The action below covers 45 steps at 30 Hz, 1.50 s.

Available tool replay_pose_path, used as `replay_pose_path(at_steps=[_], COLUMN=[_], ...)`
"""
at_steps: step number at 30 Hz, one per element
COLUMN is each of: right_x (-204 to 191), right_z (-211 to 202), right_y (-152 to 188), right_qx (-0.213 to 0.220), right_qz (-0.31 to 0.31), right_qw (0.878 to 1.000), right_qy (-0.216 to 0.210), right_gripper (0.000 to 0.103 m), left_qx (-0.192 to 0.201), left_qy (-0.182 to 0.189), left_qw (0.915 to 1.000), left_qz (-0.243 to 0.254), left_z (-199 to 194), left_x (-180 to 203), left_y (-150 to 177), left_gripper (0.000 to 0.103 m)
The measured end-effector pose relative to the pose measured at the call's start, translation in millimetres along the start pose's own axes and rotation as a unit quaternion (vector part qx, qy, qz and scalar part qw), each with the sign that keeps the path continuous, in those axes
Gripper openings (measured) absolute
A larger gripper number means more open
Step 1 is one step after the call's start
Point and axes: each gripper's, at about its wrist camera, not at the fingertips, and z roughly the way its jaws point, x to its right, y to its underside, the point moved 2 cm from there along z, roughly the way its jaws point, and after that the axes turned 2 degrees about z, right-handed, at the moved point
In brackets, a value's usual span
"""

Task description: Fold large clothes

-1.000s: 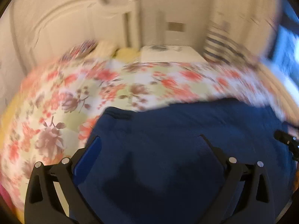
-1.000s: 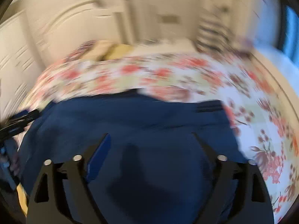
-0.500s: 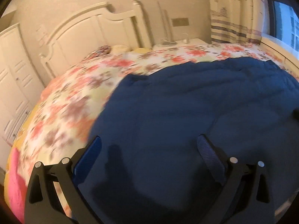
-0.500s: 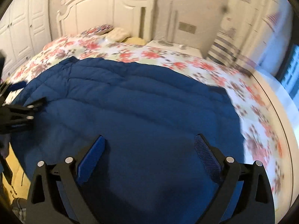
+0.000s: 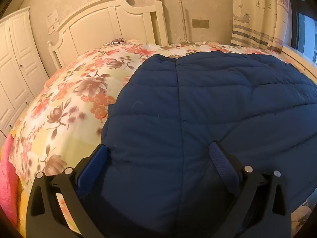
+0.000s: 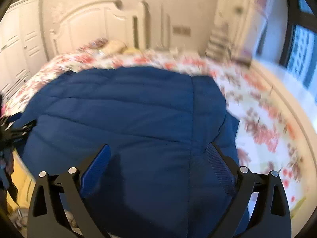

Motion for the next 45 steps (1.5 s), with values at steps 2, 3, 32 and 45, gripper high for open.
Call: replay_pose_path(at_steps=[2, 3, 32, 45], right_x=[-1, 2, 33, 59], right_z=[-5, 0, -34, -71], right_y=[11, 19, 66, 121], right_qx=[0.006, -0.006, 0.015, 0.003], right_qz=[-0.011, -0.013, 0.02, 0.162], right_qw=[1.0, 1.0, 0.999, 0.976], right_qy=[0.004, 0.008, -0.028, -0.143], right_gripper=[0.093, 0.093, 0.092, 0.089], left_qx=[0.001, 0.002, 0.002, 0.008], left_qy=[-0.002, -0.002, -0.006, -0.014], left_qw=[1.0, 1.0, 1.0, 0.9999], left_qz=[0.0, -0.001, -0.002, -0.003], left_z=[1, 1, 1, -2], left_x=[1, 1, 2, 4], left_y=[0, 0, 1, 4], left_gripper=[0.101, 0.101, 0.101, 0.101])
